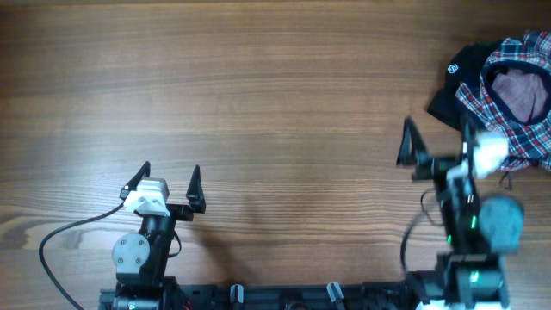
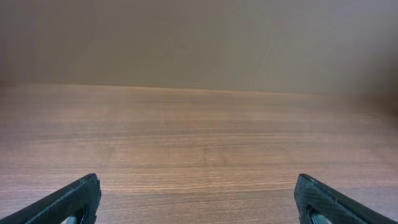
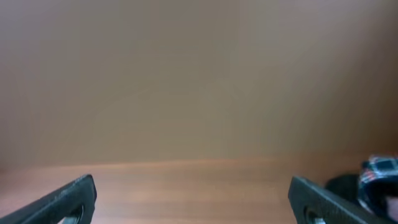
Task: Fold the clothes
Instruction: 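Reach the right gripper to the plaid shirt at upper right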
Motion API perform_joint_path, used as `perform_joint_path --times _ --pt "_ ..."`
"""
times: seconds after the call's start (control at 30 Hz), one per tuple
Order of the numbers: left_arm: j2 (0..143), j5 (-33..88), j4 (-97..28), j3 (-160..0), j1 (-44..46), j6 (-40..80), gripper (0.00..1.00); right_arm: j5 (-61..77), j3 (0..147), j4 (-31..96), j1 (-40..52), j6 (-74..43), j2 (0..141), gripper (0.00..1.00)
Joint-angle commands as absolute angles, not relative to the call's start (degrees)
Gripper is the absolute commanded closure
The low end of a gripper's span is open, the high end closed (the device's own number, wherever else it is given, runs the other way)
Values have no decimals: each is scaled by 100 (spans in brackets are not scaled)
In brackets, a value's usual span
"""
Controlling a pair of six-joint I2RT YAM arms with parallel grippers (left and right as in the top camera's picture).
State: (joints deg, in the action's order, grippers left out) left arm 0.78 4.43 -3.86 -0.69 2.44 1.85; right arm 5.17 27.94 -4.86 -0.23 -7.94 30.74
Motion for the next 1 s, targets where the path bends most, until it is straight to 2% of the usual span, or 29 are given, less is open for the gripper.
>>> perform_joint_path --times 0.0,0.13,0.23,0.3,0.43,0.67,0.8,0.97 --pt "38 510 -392 -34 196 198 0 172 4215 202 -346 -626 4705 0" --pt "38 510 -392 -34 196 198 0 449 6088 1463 -1267 -751 6812 0" --pt "38 510 -392 -34 196 198 0 932 6764 1656 -1577 -768 7629 0" --pt "38 508 -392 -34 196 198 0 1142 6853 1483 -1601 -701 7950 0" --pt "38 510 -392 -34 196 198 0 266 6853 1210 -1734 -443 8764 0" --pt "38 508 -392 -34 196 198 0 183 6901 788 -2012 -296 10025 0" --pt "38 510 -392 -34 196 198 0 -196 6901 231 -2014 -172 10213 0" --pt "38 510 -392 -34 196 198 0 -434 6899 285 -2012 -5 10339 0"
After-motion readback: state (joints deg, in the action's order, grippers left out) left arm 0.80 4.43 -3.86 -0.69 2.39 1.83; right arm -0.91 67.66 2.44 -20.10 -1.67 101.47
